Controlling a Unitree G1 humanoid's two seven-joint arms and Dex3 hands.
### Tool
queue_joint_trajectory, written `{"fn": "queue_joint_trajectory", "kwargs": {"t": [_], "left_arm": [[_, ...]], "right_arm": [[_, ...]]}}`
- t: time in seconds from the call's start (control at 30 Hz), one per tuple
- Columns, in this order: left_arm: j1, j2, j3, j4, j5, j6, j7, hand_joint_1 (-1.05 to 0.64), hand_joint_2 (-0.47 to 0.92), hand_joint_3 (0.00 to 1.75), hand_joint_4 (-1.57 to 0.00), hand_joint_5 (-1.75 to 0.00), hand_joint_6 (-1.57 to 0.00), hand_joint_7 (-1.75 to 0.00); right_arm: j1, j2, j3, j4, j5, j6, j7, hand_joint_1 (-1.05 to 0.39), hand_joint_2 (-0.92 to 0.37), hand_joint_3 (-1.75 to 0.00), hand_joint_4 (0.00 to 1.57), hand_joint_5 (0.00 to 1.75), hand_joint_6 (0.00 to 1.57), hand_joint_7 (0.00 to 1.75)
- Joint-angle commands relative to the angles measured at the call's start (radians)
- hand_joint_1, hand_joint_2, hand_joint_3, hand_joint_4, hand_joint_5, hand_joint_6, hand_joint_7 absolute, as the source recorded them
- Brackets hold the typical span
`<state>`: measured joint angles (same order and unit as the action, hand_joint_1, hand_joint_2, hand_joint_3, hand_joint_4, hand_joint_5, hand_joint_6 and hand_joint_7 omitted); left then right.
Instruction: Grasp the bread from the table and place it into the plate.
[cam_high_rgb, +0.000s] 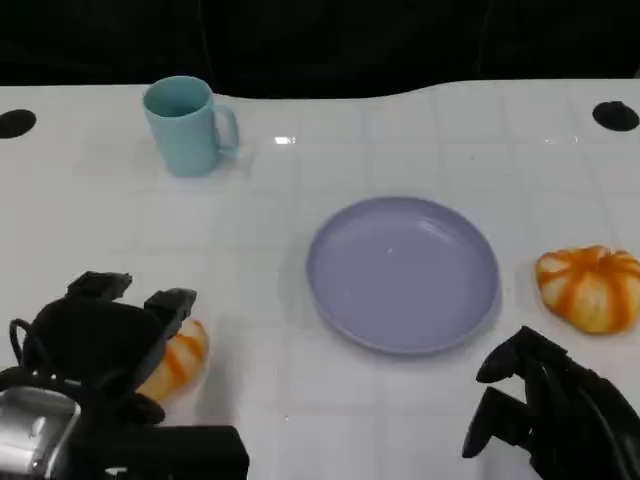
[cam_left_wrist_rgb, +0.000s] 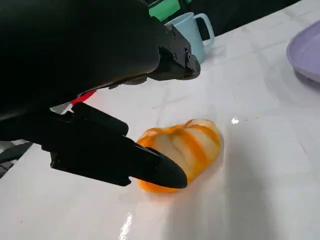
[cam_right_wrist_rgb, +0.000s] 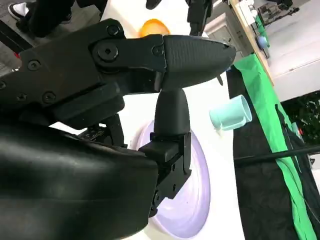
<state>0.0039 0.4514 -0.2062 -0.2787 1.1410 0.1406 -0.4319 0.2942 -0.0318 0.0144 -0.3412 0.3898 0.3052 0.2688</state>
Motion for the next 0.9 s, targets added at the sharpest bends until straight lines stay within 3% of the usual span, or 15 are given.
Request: {"fn": "queue_joint_trajectory", "kwargs": {"t": [0.03,0.3,0.5,0.73,0.83,0.9], "left_arm": [[-0.051,0.006,-0.03,0.084,-0.002,0.014,0.009,-0.61,0.9,0.0,-0.05,-0.16,-0.17,0.0],[-0.14,0.007,-0.085,0.26,-0.029,0.011,0.045,-0.6,0.9,0.0,-0.07,-0.13,-0.14,0.0],[-0.153,0.017,-0.103,0.283,-0.047,0.018,0.063,-0.59,0.9,0.0,-0.08,-0.12,-0.14,0.0],[-0.273,-0.005,-0.116,0.58,-0.196,-0.065,0.155,-0.56,0.9,0.0,-0.07,-0.1,-0.17,-0.01],[-0.291,-0.009,-0.12,0.636,-0.249,-0.09,0.181,-0.54,0.91,0.01,-0.13,-0.13,-0.23,-0.04],[-0.296,-0.008,-0.115,0.652,-0.291,-0.105,0.185,-0.46,0.92,0.08,-0.26,-0.18,-0.37,-0.09]], "right_arm": [[0.002,-0.01,-0.006,-0.002,0.0,-0.012,0.004,-0.53,-0.92,-0.49,0.62,1.75,0.43,1.68],[0.003,-0.008,-0.008,-0.008,0.003,0.0,-0.002,-0.53,-0.92,-0.49,0.62,1.75,0.43,1.68],[0.003,-0.008,-0.008,-0.009,0.002,0.0,-0.002,-0.53,-0.92,-0.48,0.62,1.75,0.43,1.68],[0.007,-0.011,-0.008,-0.008,0.0,-0.007,0.004,-0.53,-0.92,-0.48,0.63,1.75,0.43,1.68],[0.01,-0.011,-0.009,-0.013,0.002,-0.005,0.004,-0.53,-0.92,-0.48,0.63,1.75,0.44,1.68],[0.01,-0.011,-0.009,-0.012,0.002,-0.006,0.003,-0.53,-0.92,-0.48,0.63,1.75,0.44,1.68]]}}
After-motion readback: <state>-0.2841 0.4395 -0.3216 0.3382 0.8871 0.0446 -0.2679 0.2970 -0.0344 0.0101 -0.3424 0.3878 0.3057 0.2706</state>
